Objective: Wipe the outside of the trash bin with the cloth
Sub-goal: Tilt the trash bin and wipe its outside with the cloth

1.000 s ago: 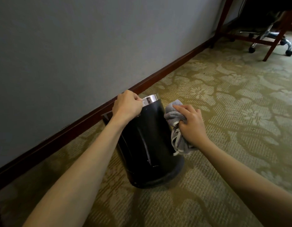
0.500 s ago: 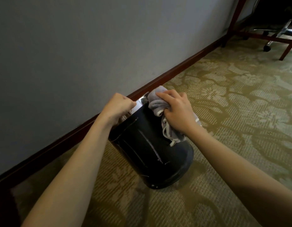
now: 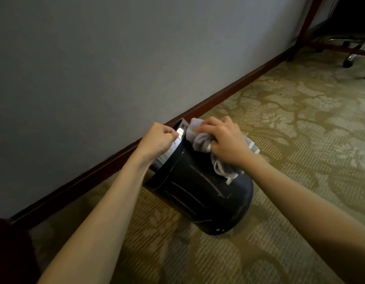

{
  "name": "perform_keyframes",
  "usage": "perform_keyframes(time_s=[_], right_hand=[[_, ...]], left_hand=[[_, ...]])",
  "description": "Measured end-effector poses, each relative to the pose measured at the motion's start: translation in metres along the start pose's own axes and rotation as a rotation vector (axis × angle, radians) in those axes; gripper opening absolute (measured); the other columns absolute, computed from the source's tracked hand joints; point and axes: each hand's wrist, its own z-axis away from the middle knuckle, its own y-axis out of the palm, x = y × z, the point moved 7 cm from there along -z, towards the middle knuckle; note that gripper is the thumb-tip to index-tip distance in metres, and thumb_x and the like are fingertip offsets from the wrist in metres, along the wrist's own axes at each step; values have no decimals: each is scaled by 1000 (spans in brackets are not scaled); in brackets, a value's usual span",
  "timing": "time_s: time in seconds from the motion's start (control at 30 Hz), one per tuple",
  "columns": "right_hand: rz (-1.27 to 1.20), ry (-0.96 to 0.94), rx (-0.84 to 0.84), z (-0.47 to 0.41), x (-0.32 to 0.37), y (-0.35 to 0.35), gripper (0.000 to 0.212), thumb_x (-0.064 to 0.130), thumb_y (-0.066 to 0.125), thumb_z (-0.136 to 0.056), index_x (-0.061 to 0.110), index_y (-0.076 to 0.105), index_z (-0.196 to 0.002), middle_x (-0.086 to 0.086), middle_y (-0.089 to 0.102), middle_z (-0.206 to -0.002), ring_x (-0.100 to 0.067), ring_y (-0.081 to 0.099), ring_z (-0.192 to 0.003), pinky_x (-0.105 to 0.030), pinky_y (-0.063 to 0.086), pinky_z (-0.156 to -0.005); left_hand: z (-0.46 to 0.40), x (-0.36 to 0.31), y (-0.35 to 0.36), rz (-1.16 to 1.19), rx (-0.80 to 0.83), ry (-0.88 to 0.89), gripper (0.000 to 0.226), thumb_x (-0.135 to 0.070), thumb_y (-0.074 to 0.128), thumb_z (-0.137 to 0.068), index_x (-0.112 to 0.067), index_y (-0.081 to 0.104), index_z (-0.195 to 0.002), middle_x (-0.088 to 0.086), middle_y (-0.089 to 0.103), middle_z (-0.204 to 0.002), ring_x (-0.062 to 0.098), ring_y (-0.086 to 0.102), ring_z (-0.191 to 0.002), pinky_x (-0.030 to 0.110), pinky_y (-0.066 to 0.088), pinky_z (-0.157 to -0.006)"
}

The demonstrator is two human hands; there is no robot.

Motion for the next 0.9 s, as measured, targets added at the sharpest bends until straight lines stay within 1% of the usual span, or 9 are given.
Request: perform_keyframes(time_s=[0.1, 0.2, 0.27, 0.33, 0.47, 0.6, 0.67, 0.8, 0.9], right_hand=[[-31, 104, 32, -25, -29, 7, 40, 14, 47, -80, 32, 60, -114, 4, 54, -116, -27, 42, -98, -47, 40, -83], [-42, 266, 143, -39, -56, 22, 30, 12, 50, -77, 25, 63, -101, -4, 58, -111, -36, 49, -103, -52, 44, -88], [-40, 335, 224, -40, -68, 32, 19, 12, 53, -77, 28, 59, -86, -8, 61, -108, -39, 51, -104, -53, 46, -88], [-61, 345, 241, -39, -75, 36, 22, 12, 53, -78, 29, 61, -90, -8, 61, -108, -39, 51, -104, -54, 46, -88], [-37, 248, 144, -31, -69, 29, 48, 5, 47, -82, 31, 62, -119, 0, 55, -120, -34, 47, -105, -53, 42, -90], [-116, 117, -52, -7, -37, 7, 58, -1, 43, -78, 32, 60, -123, 7, 54, -126, -28, 45, -101, -47, 40, -88], [-101, 14, -103, 11, -13, 1, 58, -1, 44, -78, 32, 60, -123, 8, 54, -125, -24, 41, -95, -42, 40, -83], [115, -192, -92, 46, 29, -1, 46, 19, 36, -81, 28, 66, -114, 0, 61, -119, -33, 48, -91, -42, 41, -71], [261, -292, 0, 70, 35, 10, 39, 23, 49, -79, 27, 68, -112, -2, 64, -116, -40, 54, -90, -48, 47, -69]], left_hand=[[3, -3, 5, -1, 17, 8, 30, -20, 57, -91, -7, 61, -65, 6, 60, -65, 7, 58, -64, 23, 42, -60], [5, -4, 5, 1, 24, 23, 36, -17, 57, -91, -16, 56, -55, -12, 52, -39, -5, 52, -43, 19, 36, -56], [5, -6, 7, -12, 47, 27, 30, -18, 58, -90, -20, 64, -60, -6, 65, -51, 0, 63, -61, 18, 38, -59], [4, -6, 9, -24, 59, 25, 23, -20, 60, -88, -8, 70, -72, -5, 61, -55, 4, 57, -58, 17, 40, -59], [-1, -4, 10, -19, 67, 7, 28, -19, 60, -86, 8, 66, -85, 11, 56, -70, 18, 56, -68, 20, 42, -59], [-6, -3, 7, -36, 47, -23, 10, -17, 59, -84, -15, 65, -76, 7, 53, -68, 14, 53, -62, 17, 42, -51], [-8, 0, 5, -32, 28, -47, 11, -17, 59, -82, -17, 60, -71, 1, 45, -55, 8, 45, -49, 17, 42, -48], [-9, 5, -3, 27, -19, -55, 13, -12, 57, -74, -14, 53, -62, 1, 32, -51, 16, 34, -53, 31, 34, -58], [-8, 12, -9, 35, -41, -103, 28, -8, 54, -74, -16, 42, -50, -11, 30, -36, 7, 31, -33, 14, 31, -39]])
